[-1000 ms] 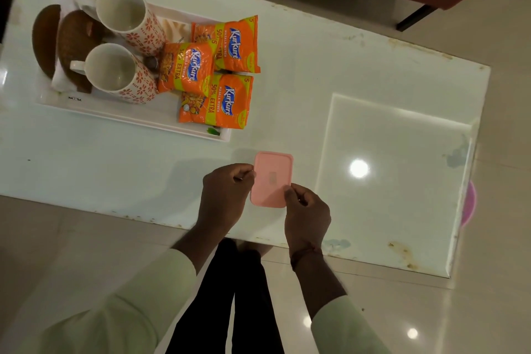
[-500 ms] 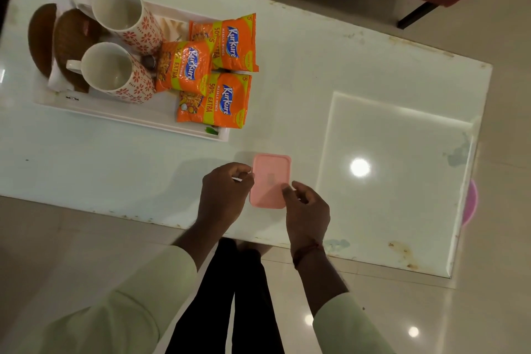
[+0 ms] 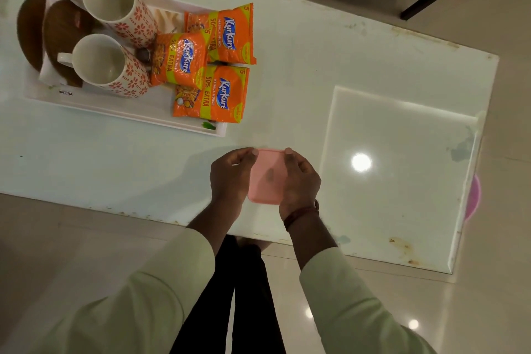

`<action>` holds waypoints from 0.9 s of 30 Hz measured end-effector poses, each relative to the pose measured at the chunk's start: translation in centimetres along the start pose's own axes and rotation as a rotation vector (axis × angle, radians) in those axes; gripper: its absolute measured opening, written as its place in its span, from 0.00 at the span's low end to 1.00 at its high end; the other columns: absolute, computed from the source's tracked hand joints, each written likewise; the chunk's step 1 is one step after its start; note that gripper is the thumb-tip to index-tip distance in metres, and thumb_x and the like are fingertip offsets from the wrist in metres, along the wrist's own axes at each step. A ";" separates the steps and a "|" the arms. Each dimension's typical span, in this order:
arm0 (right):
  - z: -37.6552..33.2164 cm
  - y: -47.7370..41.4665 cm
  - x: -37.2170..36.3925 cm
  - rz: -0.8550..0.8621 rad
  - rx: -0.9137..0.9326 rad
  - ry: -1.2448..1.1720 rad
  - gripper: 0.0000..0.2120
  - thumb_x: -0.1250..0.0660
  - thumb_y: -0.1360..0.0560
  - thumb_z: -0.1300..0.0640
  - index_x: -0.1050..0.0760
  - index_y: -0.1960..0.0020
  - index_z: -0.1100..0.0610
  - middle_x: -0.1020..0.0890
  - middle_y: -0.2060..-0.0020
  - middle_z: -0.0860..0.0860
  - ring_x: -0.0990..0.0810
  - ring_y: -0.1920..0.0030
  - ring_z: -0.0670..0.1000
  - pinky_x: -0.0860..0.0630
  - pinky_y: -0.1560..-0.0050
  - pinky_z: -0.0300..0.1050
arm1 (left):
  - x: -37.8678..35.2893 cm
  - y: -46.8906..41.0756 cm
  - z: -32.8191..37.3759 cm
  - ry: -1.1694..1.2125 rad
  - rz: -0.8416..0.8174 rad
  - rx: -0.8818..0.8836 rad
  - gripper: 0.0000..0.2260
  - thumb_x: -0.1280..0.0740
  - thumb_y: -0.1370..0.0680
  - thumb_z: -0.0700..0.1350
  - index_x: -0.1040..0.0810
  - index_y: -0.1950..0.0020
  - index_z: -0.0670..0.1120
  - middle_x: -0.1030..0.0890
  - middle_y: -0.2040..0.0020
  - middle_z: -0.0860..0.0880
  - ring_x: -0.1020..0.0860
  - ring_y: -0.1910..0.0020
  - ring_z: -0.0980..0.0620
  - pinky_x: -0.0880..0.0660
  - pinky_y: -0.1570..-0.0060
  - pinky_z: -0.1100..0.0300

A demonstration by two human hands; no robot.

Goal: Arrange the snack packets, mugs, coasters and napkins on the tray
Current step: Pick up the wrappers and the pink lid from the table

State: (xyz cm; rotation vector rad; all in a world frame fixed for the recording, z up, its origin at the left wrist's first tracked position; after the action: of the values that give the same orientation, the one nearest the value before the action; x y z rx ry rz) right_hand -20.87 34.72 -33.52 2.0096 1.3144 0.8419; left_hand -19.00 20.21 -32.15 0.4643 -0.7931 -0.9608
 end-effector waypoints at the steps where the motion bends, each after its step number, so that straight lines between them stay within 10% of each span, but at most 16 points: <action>1: 0.1 0.0 0.0 0.000 0.007 -0.007 0.06 0.30 0.24 0.55 0.17 0.59 0.49 0.16 0.59 0.45 0.19 0.54 0.52 0.19 0.50 0.52 | 0.0 0.0 -0.1 0.009 0.007 0.009 0.12 0.32 0.25 0.54 0.18 0.45 0.50 0.18 0.53 0.55 0.19 0.49 0.50 0.20 0.47 0.48; 10: -0.1 -0.3 -0.3 0.022 0.121 0.106 0.12 0.34 0.23 0.55 0.20 0.64 0.47 0.17 0.68 0.37 0.22 0.64 0.38 0.26 0.65 0.32 | 0.1 0.0 0.5 -0.073 0.066 -0.065 0.12 0.32 0.24 0.50 0.17 0.44 0.46 0.15 0.49 0.49 0.19 0.51 0.51 0.20 0.47 0.51; 19: 0.6 0.3 1.6 -0.067 0.114 0.194 0.15 0.30 0.25 0.47 0.22 0.40 0.51 0.19 0.52 0.42 0.21 0.52 0.43 0.24 0.54 0.35 | 1.3 1.0 -0.3 -0.128 -0.041 -0.097 0.21 0.34 0.25 0.58 0.24 0.36 0.49 0.18 0.45 0.52 0.21 0.48 0.52 0.20 0.47 0.49; 27: 3.2 2.6 6.1 -0.166 0.028 0.254 0.05 0.25 0.29 0.52 0.17 0.54 0.51 0.14 0.61 0.47 0.19 0.60 0.47 0.23 0.57 0.41 | 2.2 4.4 -4.9 -0.079 -0.165 0.061 0.15 0.28 0.28 0.52 0.19 0.45 0.46 0.15 0.56 0.49 0.17 0.56 0.49 0.20 0.50 0.48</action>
State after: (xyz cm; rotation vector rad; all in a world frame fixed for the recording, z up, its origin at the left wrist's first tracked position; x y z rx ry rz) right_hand -15.07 39.08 -32.41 1.8281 1.6174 1.0288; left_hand -12.07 20.57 -31.51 0.5534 -0.8676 -1.1156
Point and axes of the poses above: each hand's wrist, its own y-axis away from the middle knuckle, its own x-axis out of the back of the hand, z = x × y, the point moved 5 cm from there along -y, towards the middle knuckle
